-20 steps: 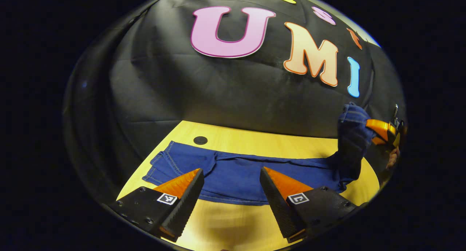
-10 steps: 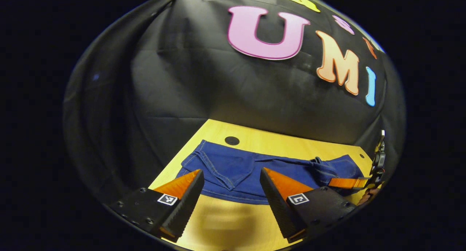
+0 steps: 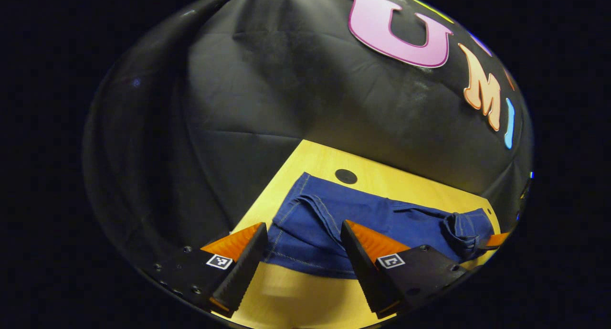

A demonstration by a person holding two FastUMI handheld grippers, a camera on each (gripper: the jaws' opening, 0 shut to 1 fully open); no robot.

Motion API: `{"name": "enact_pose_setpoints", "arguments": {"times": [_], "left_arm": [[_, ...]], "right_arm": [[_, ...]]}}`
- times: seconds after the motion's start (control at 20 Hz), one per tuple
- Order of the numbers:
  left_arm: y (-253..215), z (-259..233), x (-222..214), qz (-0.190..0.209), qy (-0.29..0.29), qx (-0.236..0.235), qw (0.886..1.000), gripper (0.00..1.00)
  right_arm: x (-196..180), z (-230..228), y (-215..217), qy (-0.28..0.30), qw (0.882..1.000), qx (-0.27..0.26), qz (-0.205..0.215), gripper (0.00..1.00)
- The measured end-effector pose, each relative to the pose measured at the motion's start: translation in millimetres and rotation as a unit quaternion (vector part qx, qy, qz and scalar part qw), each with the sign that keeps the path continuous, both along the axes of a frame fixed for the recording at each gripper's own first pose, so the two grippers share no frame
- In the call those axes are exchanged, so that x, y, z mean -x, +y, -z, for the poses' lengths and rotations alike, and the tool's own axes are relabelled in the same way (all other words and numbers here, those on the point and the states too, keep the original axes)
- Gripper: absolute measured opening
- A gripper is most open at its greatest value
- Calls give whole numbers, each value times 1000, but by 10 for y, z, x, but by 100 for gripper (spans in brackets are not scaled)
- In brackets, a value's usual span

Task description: Grasp the waist and the cuffs of the jeans and fold them to make the two legs overlap; first hold the waist and fold one-third of the jeans toward the cuffs, then hold the cuffs and fold the remaining one-third in the same direction to finish folding.

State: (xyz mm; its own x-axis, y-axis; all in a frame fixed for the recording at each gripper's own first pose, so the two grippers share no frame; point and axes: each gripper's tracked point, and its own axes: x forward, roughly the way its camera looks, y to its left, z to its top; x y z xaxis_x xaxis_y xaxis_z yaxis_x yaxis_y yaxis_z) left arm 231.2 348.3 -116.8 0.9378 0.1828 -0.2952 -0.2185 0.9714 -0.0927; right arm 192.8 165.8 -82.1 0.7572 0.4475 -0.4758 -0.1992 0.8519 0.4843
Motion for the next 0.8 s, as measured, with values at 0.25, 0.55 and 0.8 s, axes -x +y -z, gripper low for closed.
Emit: {"name": "enact_pose_setpoints", "arguments": {"times": [0.25, 0.55, 0.8], "left_arm": [[103, 286, -184, 21, 56, -34, 998, 94], [71, 299, -215, 33, 71, -53, 996, 90], [-31, 303, -239, 37, 67, -37, 996, 47]], "right_arm": [[319, -626, -628, -5, 998, -7, 55, 98], [421, -1116, -1493, -35, 988, 0, 151, 97], [453, -1306, -1868, -53, 980, -4, 191, 97]]}}
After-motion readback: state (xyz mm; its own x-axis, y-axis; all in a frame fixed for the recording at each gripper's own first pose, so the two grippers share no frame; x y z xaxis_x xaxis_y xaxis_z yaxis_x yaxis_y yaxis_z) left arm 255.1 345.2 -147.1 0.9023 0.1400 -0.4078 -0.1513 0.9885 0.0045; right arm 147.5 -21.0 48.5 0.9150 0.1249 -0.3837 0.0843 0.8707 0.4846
